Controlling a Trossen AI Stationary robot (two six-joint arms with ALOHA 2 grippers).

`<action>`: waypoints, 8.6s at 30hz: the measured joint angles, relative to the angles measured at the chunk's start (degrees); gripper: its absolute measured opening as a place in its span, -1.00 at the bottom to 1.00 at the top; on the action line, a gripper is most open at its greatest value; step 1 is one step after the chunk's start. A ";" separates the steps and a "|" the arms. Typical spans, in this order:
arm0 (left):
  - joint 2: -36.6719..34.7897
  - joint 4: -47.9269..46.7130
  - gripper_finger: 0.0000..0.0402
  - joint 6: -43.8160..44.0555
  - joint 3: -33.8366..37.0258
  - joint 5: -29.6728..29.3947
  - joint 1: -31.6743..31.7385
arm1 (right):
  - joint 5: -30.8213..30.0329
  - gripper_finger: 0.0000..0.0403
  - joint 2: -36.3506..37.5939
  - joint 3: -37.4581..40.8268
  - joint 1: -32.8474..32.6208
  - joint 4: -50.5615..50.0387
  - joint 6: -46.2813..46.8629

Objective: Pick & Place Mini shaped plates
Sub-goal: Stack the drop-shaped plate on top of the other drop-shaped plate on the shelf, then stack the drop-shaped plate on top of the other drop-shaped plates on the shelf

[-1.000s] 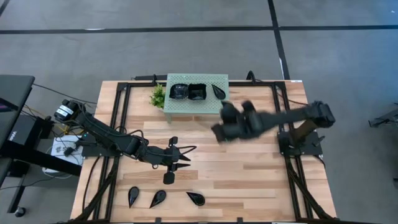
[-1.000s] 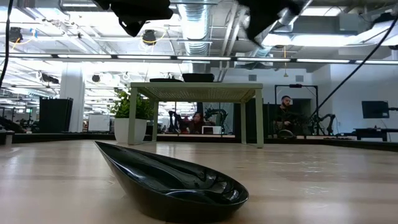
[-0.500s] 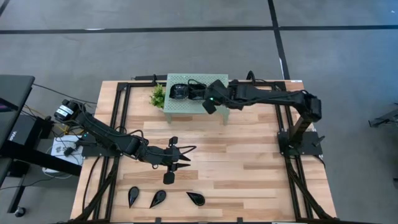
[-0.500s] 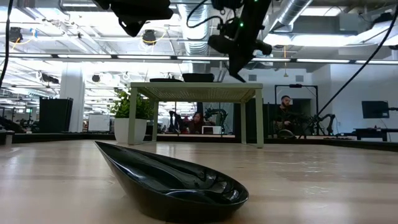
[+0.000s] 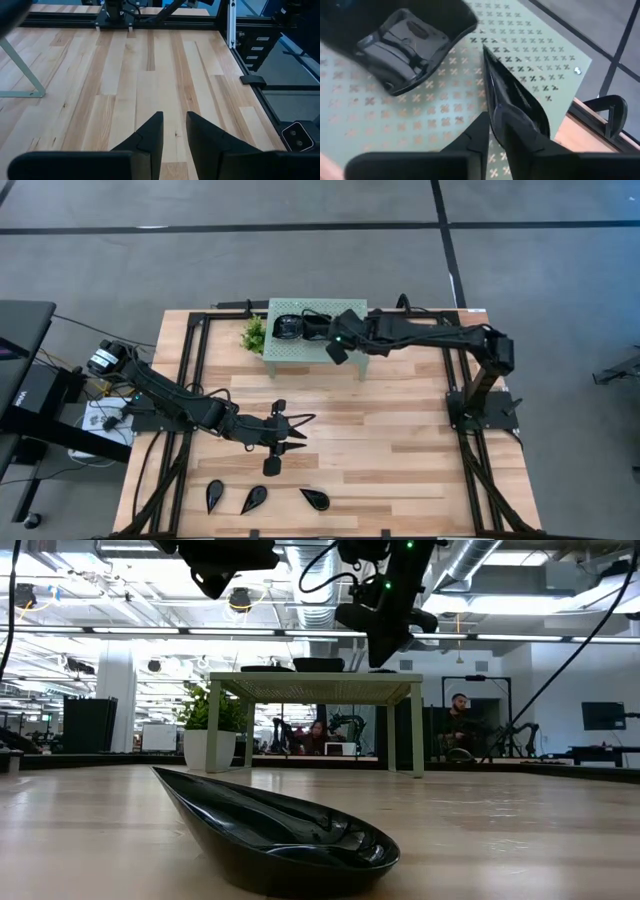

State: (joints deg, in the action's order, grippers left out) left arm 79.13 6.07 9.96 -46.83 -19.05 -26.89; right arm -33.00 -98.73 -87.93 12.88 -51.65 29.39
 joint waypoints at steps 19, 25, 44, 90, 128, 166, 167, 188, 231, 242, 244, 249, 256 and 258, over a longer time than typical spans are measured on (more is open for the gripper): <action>0.00 -0.99 -0.57 0.73 0.00 2.74 -1.18 | 9.28 -0.64 0.23 0.08 -20.37 -1.04 7.69; 0.11 -4.07 -0.57 -0.43 0.03 15.57 -3.73 | 8.89 -0.64 0.04 2.50 -33.57 0.32 19.56; 22.02 13.57 -0.34 -20.48 1.62 25.49 -4.27 | 5.51 -0.64 0.02 10.30 -39.47 4.32 30.22; 33.16 26.05 -0.71 -21.62 1.60 27.08 -3.50 | 5.95 -0.64 0.02 10.30 -41.79 4.16 28.56; 13.49 2.35 -0.98 -39.34 -1.55 17.70 6.75 | -5.22 -0.64 11.62 19.20 -49.00 20.46 12.66; 14.62 2.93 -0.97 -36.85 -1.46 13.16 8.30 | 20.97 -0.79 -3.63 19.06 -35.07 34.08 -0.01; 14.60 2.97 -0.97 -36.85 -1.46 13.14 8.31 | 20.97 -0.83 -3.59 19.06 -34.96 33.98 0.00; 14.56 4.67 -0.63 -34.17 -1.51 11.63 8.04 | 20.96 -0.98 -3.68 19.06 -34.08 33.92 0.15; -13.97 5.57 -0.51 -29.04 7.52 -6.21 -5.81 | 3.10 -0.99 8.72 8.77 -0.24 6.31 -23.13; -13.97 5.61 -0.51 -28.96 7.52 -6.19 -5.81 | 3.17 -0.87 5.55 8.77 0.72 7.89 -26.01; -13.97 5.62 -0.51 -28.96 7.52 -6.19 -5.81 | 3.01 -0.79 5.65 8.75 0.56 8.01 -26.39; -13.97 5.62 -0.51 -28.94 7.52 -6.19 -5.81 | 3.02 -0.65 5.79 8.75 0.20 7.97 -26.38; -13.97 5.62 -0.51 -25.61 7.52 -6.17 -5.81 | 3.07 -0.59 5.79 7.83 -3.67 4.63 -21.35; -13.97 5.62 -0.51 -23.45 7.52 -4.93 -5.79 | 3.13 -0.60 5.81 6.21 -6.25 2.33 -19.15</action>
State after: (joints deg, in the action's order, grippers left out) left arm 65.17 11.68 -13.49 -39.31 -23.98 -32.69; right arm -29.87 -92.92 -81.71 6.63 -49.32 10.24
